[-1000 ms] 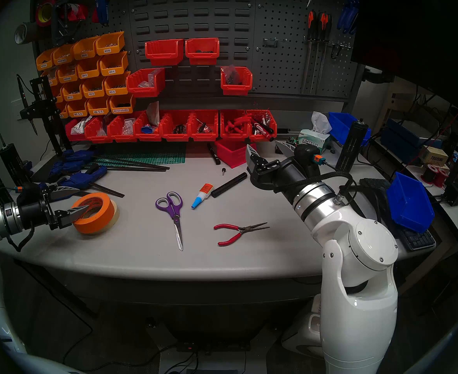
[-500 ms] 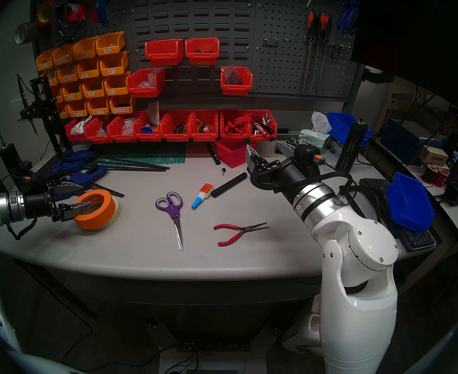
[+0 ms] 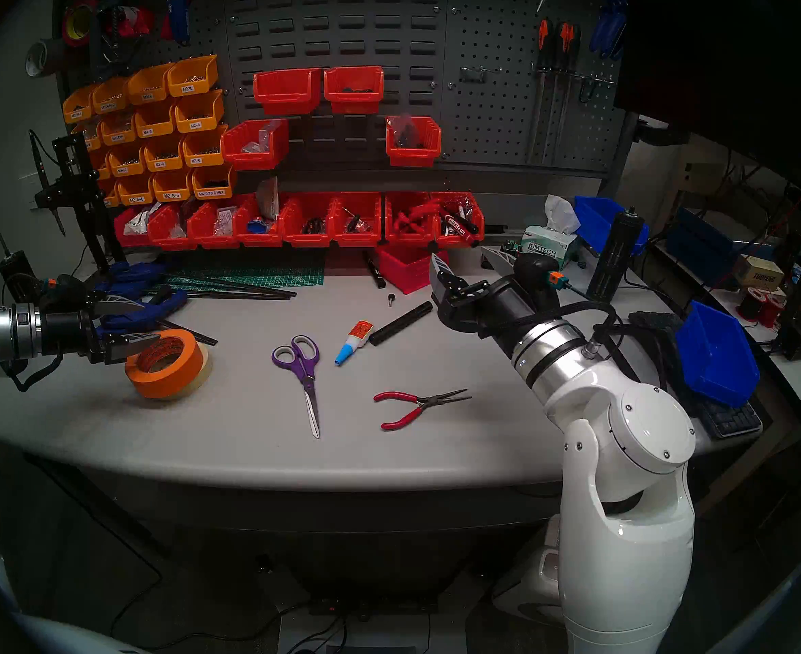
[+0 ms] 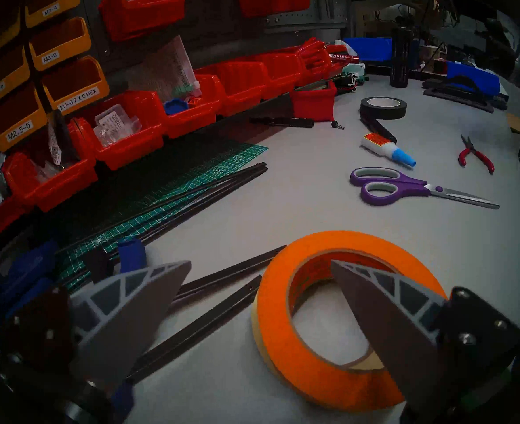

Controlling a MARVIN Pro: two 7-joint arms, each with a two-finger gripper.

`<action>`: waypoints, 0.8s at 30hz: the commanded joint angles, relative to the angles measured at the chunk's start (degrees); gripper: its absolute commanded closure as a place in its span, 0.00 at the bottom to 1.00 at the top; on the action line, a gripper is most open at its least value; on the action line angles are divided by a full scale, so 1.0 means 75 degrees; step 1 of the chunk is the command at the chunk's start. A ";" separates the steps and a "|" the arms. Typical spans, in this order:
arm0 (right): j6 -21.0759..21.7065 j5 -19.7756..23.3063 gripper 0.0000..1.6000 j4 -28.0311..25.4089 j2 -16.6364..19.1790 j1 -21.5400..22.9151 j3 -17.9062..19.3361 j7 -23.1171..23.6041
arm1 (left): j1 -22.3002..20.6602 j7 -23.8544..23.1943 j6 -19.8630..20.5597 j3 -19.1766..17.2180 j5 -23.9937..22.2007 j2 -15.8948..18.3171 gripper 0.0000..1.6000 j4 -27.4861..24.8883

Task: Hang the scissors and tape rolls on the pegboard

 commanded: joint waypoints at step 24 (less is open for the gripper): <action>-0.0004 -0.0019 0.00 -0.0253 -0.0041 0.0118 -0.0004 0.0044 | 0.1859 -0.0427 -0.0234 0.0245 -0.1823 0.2388 0.00 0.0065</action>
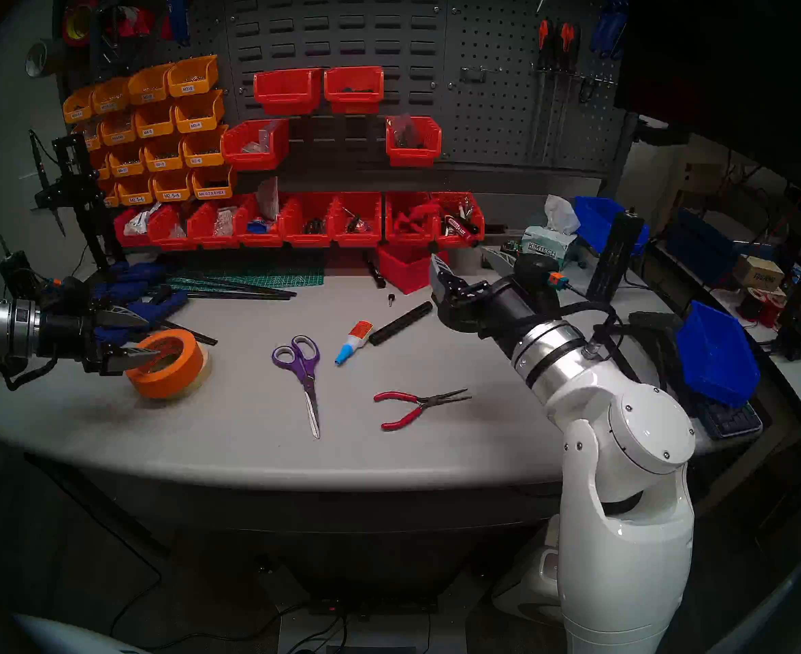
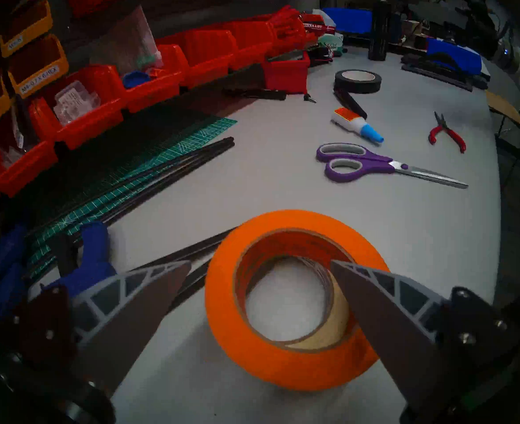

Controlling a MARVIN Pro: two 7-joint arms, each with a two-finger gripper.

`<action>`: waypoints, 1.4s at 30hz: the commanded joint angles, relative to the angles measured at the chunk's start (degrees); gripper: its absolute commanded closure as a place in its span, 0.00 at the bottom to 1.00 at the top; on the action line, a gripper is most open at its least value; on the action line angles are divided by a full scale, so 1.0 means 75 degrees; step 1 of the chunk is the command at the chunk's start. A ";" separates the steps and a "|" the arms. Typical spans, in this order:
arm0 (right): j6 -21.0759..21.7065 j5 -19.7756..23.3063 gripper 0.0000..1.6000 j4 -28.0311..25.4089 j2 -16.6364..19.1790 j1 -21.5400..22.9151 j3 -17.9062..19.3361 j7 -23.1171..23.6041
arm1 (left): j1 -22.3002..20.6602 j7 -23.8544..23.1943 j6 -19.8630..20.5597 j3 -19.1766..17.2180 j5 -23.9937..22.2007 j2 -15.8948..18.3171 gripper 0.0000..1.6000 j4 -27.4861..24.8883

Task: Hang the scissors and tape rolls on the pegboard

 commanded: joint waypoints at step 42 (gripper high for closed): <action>0.0004 -0.0061 0.00 -0.0256 -0.0060 0.0126 -0.0002 0.0062 | -0.2342 0.0067 -0.0897 0.2268 -0.1062 0.1316 0.00 0.1384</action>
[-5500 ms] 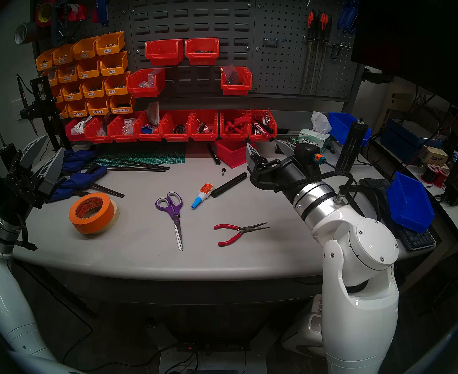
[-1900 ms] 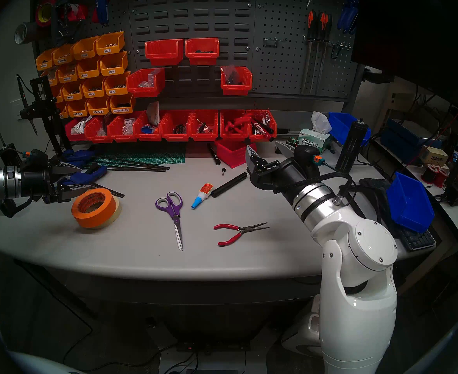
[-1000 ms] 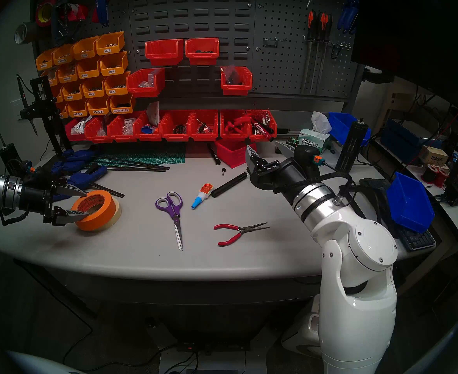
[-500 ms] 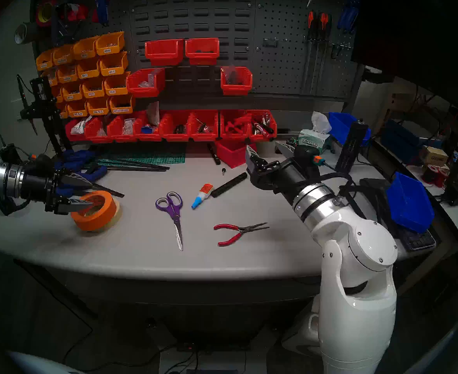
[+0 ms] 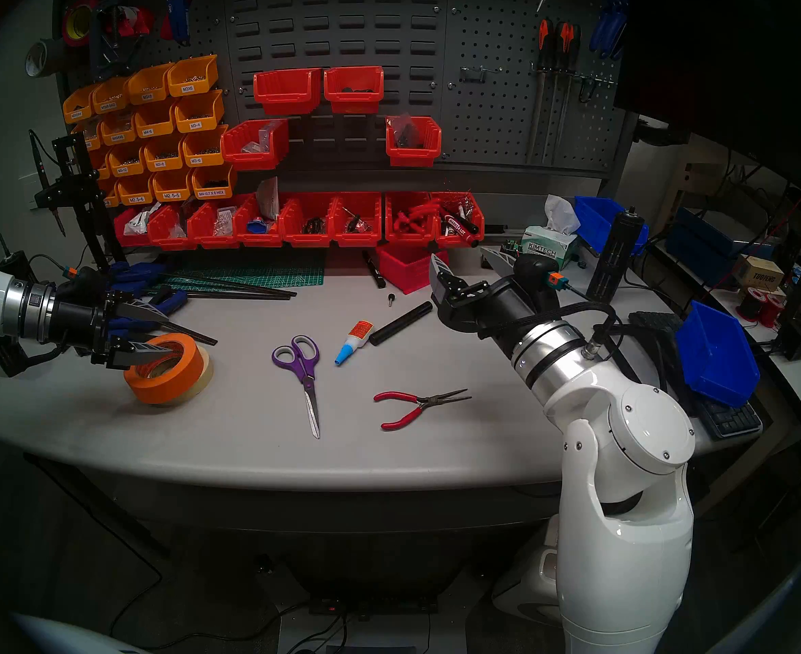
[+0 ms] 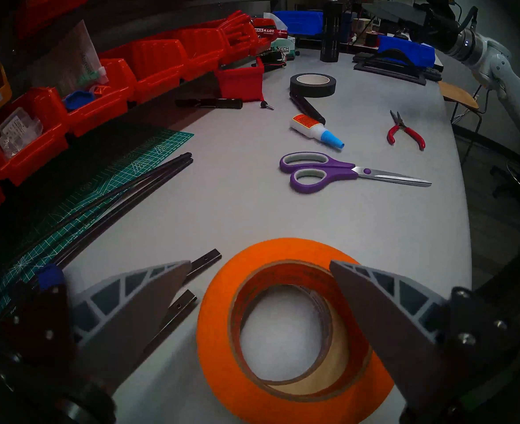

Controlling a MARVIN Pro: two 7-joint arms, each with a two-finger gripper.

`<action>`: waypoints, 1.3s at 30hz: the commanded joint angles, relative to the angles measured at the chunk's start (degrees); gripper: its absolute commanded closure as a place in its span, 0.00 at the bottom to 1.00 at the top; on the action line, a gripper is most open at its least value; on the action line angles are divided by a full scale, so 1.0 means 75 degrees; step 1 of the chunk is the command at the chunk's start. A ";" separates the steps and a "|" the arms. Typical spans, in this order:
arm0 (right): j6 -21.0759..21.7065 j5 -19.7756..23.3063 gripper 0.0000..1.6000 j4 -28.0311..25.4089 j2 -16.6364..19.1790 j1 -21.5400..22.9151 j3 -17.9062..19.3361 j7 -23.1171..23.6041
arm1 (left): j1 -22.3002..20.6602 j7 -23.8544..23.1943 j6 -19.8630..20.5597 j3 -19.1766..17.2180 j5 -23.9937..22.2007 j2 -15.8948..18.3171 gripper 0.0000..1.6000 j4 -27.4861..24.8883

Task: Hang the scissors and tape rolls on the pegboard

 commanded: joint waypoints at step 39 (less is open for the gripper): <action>0.0016 -0.0057 0.00 -0.0260 -0.0050 0.0135 -0.0001 0.0054 | -0.0743 0.0098 -0.0641 0.1009 0.0226 0.0381 0.62 0.0577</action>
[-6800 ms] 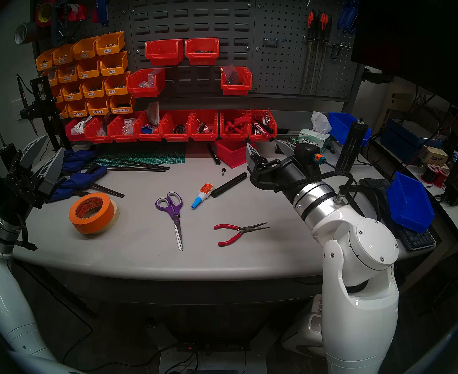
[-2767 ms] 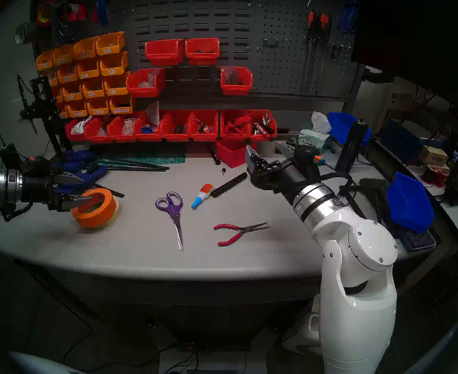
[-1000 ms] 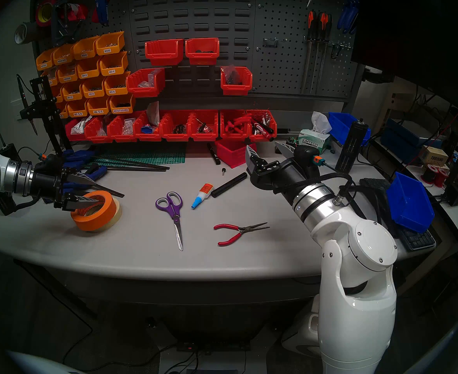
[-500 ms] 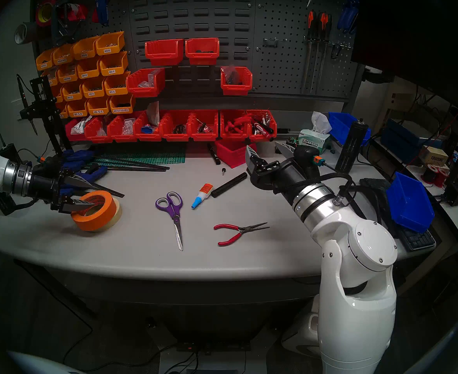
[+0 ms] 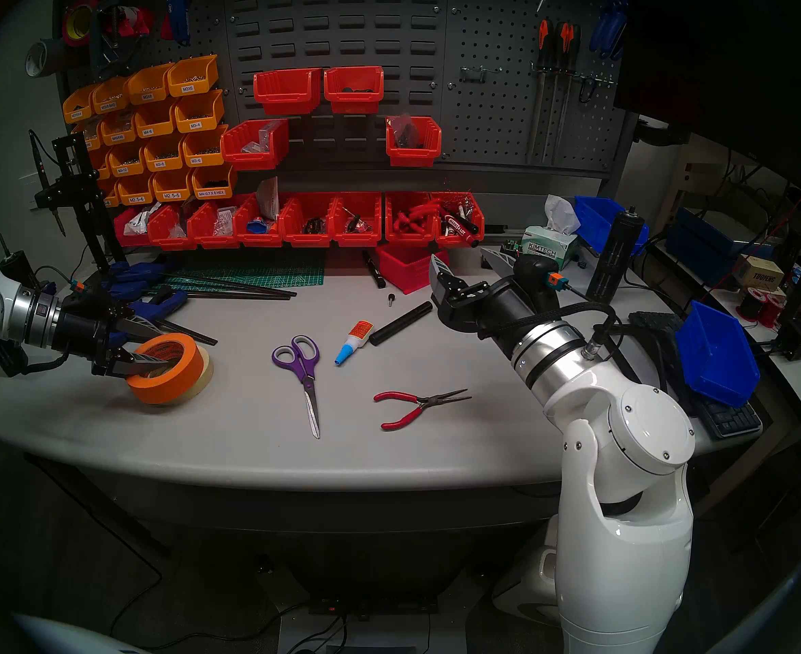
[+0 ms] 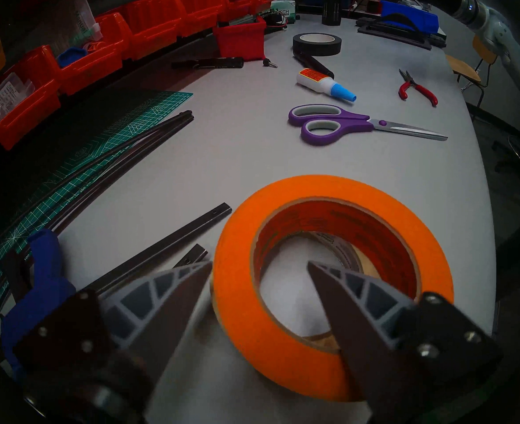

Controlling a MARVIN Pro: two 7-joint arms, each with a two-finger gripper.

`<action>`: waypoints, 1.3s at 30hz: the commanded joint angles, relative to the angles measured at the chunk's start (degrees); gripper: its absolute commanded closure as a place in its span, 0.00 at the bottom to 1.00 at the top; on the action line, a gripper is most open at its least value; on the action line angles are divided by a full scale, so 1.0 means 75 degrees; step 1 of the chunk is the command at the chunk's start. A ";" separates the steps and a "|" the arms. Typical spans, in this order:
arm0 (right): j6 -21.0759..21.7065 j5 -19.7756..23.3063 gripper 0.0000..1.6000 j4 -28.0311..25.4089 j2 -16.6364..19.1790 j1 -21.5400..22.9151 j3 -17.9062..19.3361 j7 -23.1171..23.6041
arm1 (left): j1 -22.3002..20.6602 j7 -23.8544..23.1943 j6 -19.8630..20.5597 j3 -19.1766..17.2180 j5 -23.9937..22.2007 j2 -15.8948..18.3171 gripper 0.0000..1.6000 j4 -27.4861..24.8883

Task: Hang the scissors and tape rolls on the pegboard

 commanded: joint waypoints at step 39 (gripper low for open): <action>-0.0027 -0.0043 0.00 -0.0227 -0.0057 0.0140 0.0006 0.0082 | -0.0880 -0.0564 0.0398 -0.1503 -0.1653 -0.0604 1.00 -0.0680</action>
